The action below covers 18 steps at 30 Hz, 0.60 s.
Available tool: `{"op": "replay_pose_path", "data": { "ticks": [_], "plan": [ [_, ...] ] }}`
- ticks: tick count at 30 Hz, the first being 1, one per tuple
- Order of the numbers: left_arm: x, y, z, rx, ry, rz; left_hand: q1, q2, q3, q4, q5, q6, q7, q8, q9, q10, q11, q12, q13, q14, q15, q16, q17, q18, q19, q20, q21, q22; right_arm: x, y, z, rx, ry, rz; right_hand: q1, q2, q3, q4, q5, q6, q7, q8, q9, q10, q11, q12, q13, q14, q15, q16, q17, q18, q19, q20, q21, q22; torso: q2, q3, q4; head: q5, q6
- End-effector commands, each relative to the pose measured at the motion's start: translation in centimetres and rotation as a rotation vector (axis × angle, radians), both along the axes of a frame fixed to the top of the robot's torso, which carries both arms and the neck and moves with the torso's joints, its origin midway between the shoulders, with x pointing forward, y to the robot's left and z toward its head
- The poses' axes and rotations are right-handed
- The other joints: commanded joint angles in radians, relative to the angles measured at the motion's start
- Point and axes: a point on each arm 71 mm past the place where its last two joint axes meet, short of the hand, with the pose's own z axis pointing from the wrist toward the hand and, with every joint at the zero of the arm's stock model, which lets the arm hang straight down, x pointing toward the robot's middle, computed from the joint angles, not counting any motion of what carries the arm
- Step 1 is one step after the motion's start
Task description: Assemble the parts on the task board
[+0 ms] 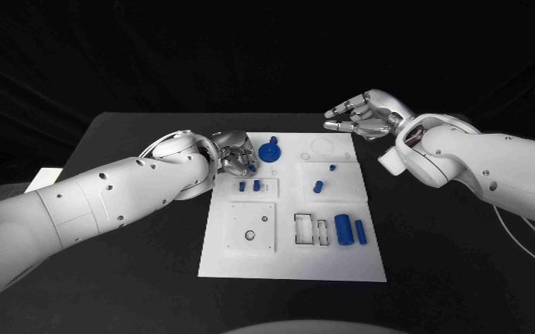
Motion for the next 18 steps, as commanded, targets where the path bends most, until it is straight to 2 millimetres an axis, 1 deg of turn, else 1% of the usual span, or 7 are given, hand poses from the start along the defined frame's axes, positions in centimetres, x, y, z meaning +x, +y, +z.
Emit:
{"op": "replay_pose_path", "data": {
  "ticks": [1,5,11,14,18],
  "plan": [
    [-0.24,-0.28,-0.39,0.016,0.027,-0.016,-0.016,0.002,0.000,-0.005,-0.001,-0.014,0.008,-0.011,-0.007,-0.013,0.009,-0.012,-0.002,0.036,-0.006,0.004,-0.001,-0.018,0.015,-0.006,0.002,0.001,-0.06,0.21,-0.06,-0.001,0.005,0.019,-0.008,0.005,-0.005,0.001,0.003,-0.005,0.001,0.004,0.002,0.018,0.004,-0.001,0.149,0.074,0.003,-0.007,0.134,0.017,-0.003,0.004,-0.004,0.013,0.000,0.0002,0.0000,-0.002,-0.001],
    [-0.18,-0.13,-0.54,0.030,0.039,-0.006,-0.027,-0.003,-0.002,-0.005,-0.001,-0.038,0.018,-0.027,-0.015,-0.036,0.020,-0.029,-0.005,0.035,0.003,0.004,-0.004,-0.020,0.014,-0.002,0.000,0.001,-0.05,0.23,-0.07,-0.001,0.006,0.020,-0.008,0.005,-0.005,0.001,0.003,-0.005,0.001,0.004,0.002,0.018,0.004,-0.001,0.149,0.074,0.003,-0.007,0.134,0.017,-0.003,0.004,-0.004,0.013,0.000,0.0001,-0.0002,-0.002,-0.001],
    [-0.11,0.04,-0.64,0.041,0.047,0.006,-0.041,-0.017,-0.003,-0.006,-0.001,-0.083,0.034,-0.059,-0.033,-0.072,0.036,-0.050,-0.012,0.032,0.016,0.002,-0.014,-0.021,0.012,0.007,-0.006,-0.002,-0.04,0.22,-0.08,-0.001,0.006,0.019,-0.009,0.005,-0.006,0.001,0.003,-0.005,0.001,0.004,0.002,0.017,0.004,-0.003,0.148,0.073,0.003,-0.008,0.131,0.017,-0.004,0.004,-0.005,0.011,0.000,0.0000,0.0001,-0.002,-0.001],
    [-0.10,0.05,-0.64,0.042,0.047,0.008,-0.045,-0.023,-0.004,-0.007,-0.001,-0.098,0.036,-0.069,-0.040,-0.083,0.040,-0.055,-0.014,0.031,0.019,0.001,-0.017,-0.021,0.011,0.010,-0.008,-0.002,-0.03,0.22,-0.09,0.000,0.006,0.020,-0.009,0.005,-0.006,0.001,0.003,-0.005,0.001,0.004,0.002,0.017,0.004,-0.003,0.148,0.073,0.003,-0.008,0.131,0.017,-0.004,0.004,-0.005,0.011,0.000,-0.0003,-0.0003,-0.003,-0.002],
    [-0.09,0.09,-0.63,0.041,0.046,0.010,-0.048,-0.027,-0.005,-0.007,-0.001,-0.105,0.037,-0.072,-0.044,-0.090,0.042,-0.058,-0.015,0.030,0.021,0.001,-0.019,-0.021,0.011,0.012,-0.008,-0.003,-0.02,0.21,-0.09,0.000,0.007,0.019,-0.009,0.005,-0.006,0.001,0.003,-0.005,0.001,0.004,0.002,0.017,0.004,-0.003,0.148,0.073,0.003,-0.008,0.131,0.017,-0.004,0.004,-0.005,0.011,0.000,-0.0006,0.0002,-0.003,-0.002]
  ]
}}
